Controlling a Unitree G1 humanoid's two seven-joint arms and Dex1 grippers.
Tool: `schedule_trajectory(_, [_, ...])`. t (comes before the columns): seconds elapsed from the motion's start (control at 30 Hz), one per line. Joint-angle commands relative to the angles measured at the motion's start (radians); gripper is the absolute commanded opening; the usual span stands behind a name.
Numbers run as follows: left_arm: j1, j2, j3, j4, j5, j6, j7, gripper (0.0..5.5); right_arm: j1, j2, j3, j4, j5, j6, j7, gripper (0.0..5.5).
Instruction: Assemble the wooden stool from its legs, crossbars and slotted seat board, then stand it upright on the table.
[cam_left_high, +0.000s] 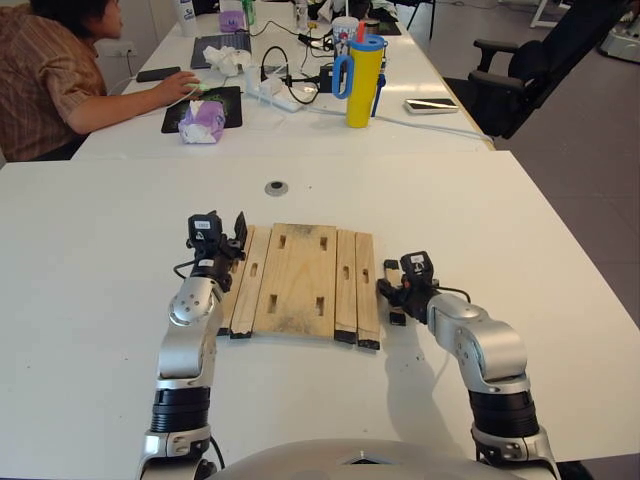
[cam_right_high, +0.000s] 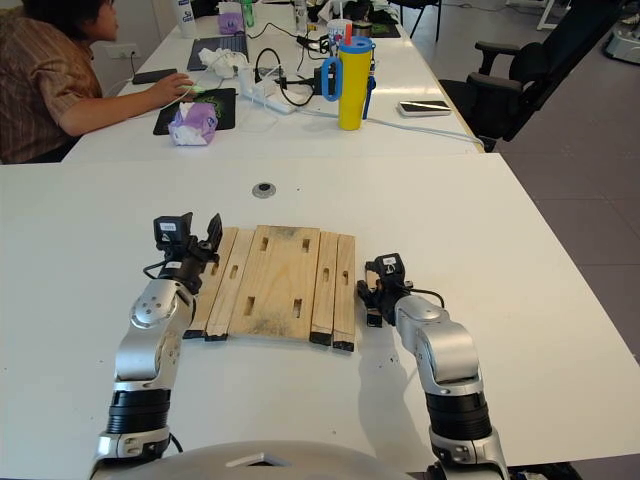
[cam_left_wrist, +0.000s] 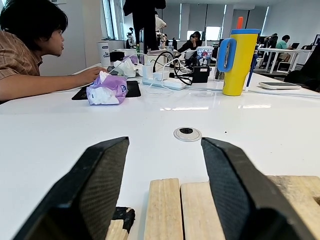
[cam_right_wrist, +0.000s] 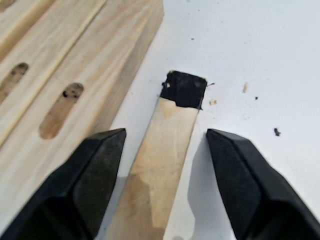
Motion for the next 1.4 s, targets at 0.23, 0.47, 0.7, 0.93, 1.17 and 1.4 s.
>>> schedule_trajectory(0.23, [-0.031, 0.004, 0.007, 0.017, 0.002, -0.006, 0.006, 2.68, 0.039, 0.018, 0.003, 0.057, -0.011, 0.057, -0.022, 1.76])
schedule_trajectory(0.47, [-0.057, 0.005, 0.012, 0.033, -0.011, -0.001, -0.006, 2.68, -0.015, -0.009, -0.007, 0.124, -0.019, -0.122, 0.004, 1.3])
schedule_trajectory(0.7, [-0.122, -0.052, 0.061, 0.006, -0.278, 0.158, -0.116, 2.68, -0.117, 0.035, -0.097, 0.154, 0.034, -0.432, 0.053, 1.3])
schedule_trajectory(0.93, [-0.22, -0.08, 0.118, -0.039, -0.573, 0.379, -0.159, 2.68, -0.165, 0.044, -0.032, 0.156, 0.076, -0.627, 0.197, 1.3])
schedule_trajectory(1.17, [-0.292, -0.104, 0.153, -0.029, -0.812, 0.547, -0.15, 2.68, -0.174, 0.042, 0.035, 0.135, 0.113, -0.737, 0.328, 1.3])
schedule_trajectory(1.4, [-0.317, -0.097, 0.16, -0.026, -0.917, 0.62, -0.129, 2.68, -0.159, 0.02, 0.085, 0.121, 0.091, -0.825, 0.387, 1.3])
